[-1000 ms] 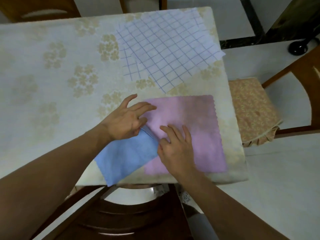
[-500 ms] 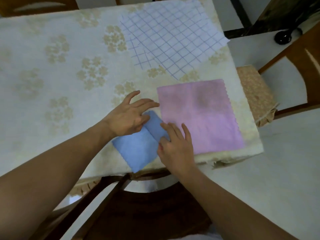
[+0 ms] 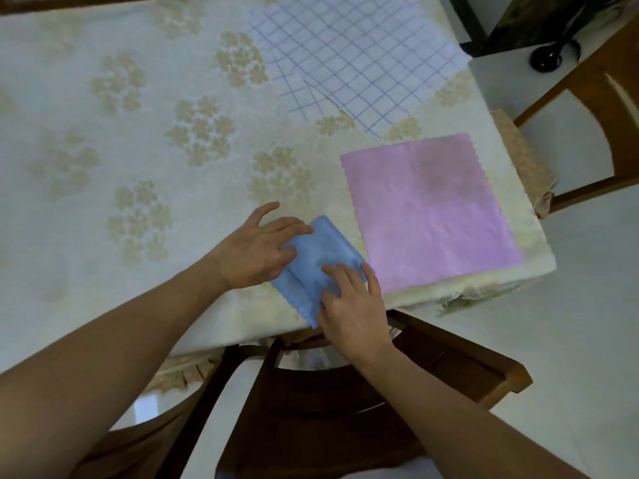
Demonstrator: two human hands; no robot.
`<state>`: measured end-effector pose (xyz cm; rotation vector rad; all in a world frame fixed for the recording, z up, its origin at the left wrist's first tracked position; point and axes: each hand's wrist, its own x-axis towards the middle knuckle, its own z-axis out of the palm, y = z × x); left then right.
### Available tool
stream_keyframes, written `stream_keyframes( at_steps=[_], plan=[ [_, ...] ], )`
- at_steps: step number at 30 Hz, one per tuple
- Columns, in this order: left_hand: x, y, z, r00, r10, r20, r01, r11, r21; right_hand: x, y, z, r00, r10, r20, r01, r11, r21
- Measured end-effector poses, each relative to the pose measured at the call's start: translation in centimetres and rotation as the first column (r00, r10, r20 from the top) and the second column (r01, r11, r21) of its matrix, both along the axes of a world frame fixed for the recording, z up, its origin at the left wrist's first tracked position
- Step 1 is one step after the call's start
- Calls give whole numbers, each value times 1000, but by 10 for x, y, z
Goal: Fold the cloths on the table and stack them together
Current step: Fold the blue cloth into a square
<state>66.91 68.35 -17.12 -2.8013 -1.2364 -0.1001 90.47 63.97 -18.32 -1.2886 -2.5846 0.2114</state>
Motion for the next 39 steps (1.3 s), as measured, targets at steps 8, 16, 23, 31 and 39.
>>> stream_keyframes(
  at_steps=[8, 16, 23, 31, 39],
  plan=[
    [-10, -22, -18, 1000, 7, 20, -7, 1000, -1, -8, -22, -8, 996, 16, 90, -11, 998, -55],
    [-16, -27, -21, 999, 40, 6, -40, 997, -68, -9, -30, -17, 990, 18, 140, -9, 998, -66],
    [-15, -28, -26, 996, 90, 20, -86, 985, -147, -4, -33, -20, 985, 63, 159, -49, 994, -94],
    [7, -41, -27, 864, 470, 179, -445, 881, -162, 3, 19, -17, 995, 52, -80, -52, 999, 11],
    [102, -59, -45, 429, 899, 87, -846, 434, -310, -14, 103, -46, 920, 391, -21, -391, 920, 14]
  ],
)
